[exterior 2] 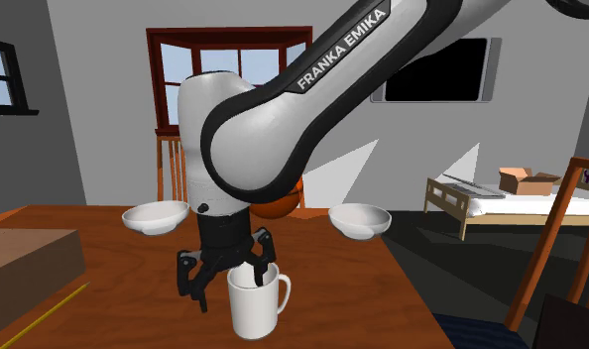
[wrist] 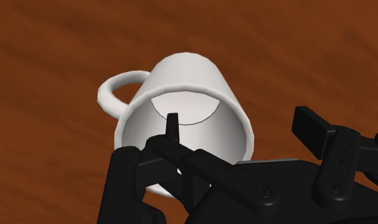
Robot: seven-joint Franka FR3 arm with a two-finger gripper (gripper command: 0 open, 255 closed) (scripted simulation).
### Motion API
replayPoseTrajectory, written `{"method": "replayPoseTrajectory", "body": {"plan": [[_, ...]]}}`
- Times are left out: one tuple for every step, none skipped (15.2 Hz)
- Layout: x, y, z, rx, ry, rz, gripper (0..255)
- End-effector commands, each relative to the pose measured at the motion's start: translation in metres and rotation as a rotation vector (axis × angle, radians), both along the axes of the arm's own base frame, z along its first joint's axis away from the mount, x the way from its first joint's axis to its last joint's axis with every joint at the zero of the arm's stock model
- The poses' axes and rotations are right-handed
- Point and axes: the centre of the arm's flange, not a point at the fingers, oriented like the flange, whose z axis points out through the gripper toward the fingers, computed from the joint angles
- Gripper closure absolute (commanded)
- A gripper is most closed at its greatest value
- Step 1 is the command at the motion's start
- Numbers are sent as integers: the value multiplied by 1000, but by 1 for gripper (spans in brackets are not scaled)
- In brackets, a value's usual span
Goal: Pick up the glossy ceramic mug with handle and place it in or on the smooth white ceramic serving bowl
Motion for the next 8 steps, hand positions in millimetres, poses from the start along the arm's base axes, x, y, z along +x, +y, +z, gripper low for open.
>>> {"method": "replayPoseTrajectory", "body": {"plan": [[0,0,-1,0,0,0,0],[0,0,-1,0,0,0,0],[0,0,-1,0,0,0,0],[0,0,-1,0,0,0,0],[0,0,-1,0,0,0,0],[0,0,-1,0,0,0,0],[0,0,-1,0,0,0,255],[0,0,-1,0,0,0,255]]}}
